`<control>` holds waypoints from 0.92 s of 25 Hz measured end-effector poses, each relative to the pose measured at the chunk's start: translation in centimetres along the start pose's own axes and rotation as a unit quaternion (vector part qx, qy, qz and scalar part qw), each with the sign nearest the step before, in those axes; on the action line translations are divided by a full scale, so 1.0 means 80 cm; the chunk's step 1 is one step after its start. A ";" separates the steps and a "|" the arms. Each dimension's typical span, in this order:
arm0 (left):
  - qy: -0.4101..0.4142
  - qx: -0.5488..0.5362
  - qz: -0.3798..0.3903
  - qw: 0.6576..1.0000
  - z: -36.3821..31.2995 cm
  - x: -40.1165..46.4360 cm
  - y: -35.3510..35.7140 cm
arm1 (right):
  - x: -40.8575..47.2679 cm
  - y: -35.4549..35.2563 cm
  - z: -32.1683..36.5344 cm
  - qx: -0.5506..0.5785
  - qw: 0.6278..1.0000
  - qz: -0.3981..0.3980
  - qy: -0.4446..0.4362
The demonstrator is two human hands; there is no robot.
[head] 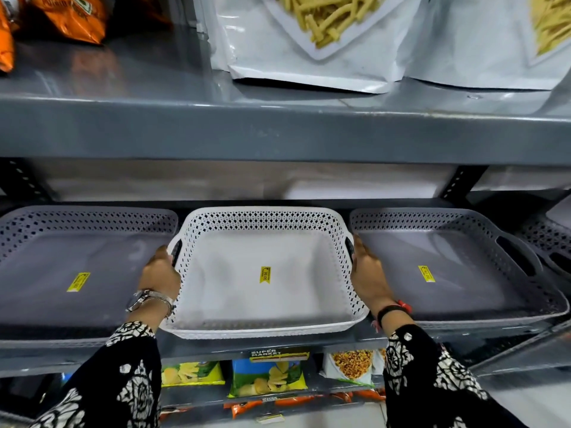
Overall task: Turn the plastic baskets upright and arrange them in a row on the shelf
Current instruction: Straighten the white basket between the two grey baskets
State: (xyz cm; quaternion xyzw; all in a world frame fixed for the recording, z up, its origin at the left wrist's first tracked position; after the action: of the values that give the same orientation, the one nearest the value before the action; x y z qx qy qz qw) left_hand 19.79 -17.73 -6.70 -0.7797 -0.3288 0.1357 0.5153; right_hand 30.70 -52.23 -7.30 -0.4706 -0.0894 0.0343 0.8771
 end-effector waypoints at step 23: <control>-0.017 -0.046 0.054 0.997 0.002 -0.013 0.001 | -0.006 -0.005 -0.003 0.026 1.000 0.006 -0.002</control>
State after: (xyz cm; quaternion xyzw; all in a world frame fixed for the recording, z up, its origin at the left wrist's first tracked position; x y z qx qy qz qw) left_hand 18.97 -18.33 -6.94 -0.8168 -0.3004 0.1615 0.4653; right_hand 30.25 -52.71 -7.13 -0.4481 -0.0871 0.0426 0.8887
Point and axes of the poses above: each hand's wrist, its own x-axis towards the middle knuckle, its own y-axis out of the palm, z = x × y, the point moved 7 cm from there along x, towards the middle knuckle, and after that the axes turned 1 degree about -x, right-handed, at the moved point
